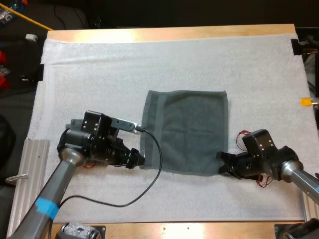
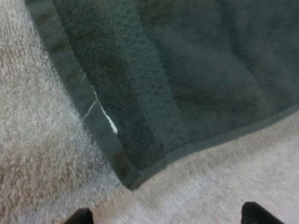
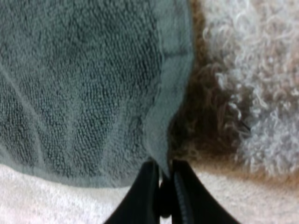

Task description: Pick towel from pile, fold and stack

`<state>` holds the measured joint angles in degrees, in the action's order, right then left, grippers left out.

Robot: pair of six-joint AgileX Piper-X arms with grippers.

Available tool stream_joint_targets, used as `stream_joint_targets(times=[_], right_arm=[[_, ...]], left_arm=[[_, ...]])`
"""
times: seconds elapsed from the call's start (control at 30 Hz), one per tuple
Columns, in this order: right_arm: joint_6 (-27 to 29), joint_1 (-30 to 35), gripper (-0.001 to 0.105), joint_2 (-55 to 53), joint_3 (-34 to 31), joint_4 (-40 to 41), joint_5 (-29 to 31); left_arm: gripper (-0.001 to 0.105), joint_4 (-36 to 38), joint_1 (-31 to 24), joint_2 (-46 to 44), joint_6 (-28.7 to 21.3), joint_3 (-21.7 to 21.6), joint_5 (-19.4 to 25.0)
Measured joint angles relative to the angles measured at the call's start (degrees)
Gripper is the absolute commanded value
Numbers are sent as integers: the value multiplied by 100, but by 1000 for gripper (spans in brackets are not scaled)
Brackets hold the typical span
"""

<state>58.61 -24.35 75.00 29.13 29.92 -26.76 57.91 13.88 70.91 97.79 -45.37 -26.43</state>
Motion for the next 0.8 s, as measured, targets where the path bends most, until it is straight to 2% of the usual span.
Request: stream_joint_targets(times=[0.13, 0.33, 0.6, 0.8], right_arm=[[0, 0, 0, 0, 0, 0, 0], [0, 0, 0, 0, 0, 0, 0], [0, 0, 0, 0, 0, 0, 0], [0, 0, 0, 0, 0, 0, 0]], left_arm=[[61, -239, 0, 498, 0, 0, -62], [61, -449, 0, 1238, 0, 0, -468], [61, -676, 0, 2025, 0, 0, -529], [61, -739, -50, 2226, 27, -31, -1043]])
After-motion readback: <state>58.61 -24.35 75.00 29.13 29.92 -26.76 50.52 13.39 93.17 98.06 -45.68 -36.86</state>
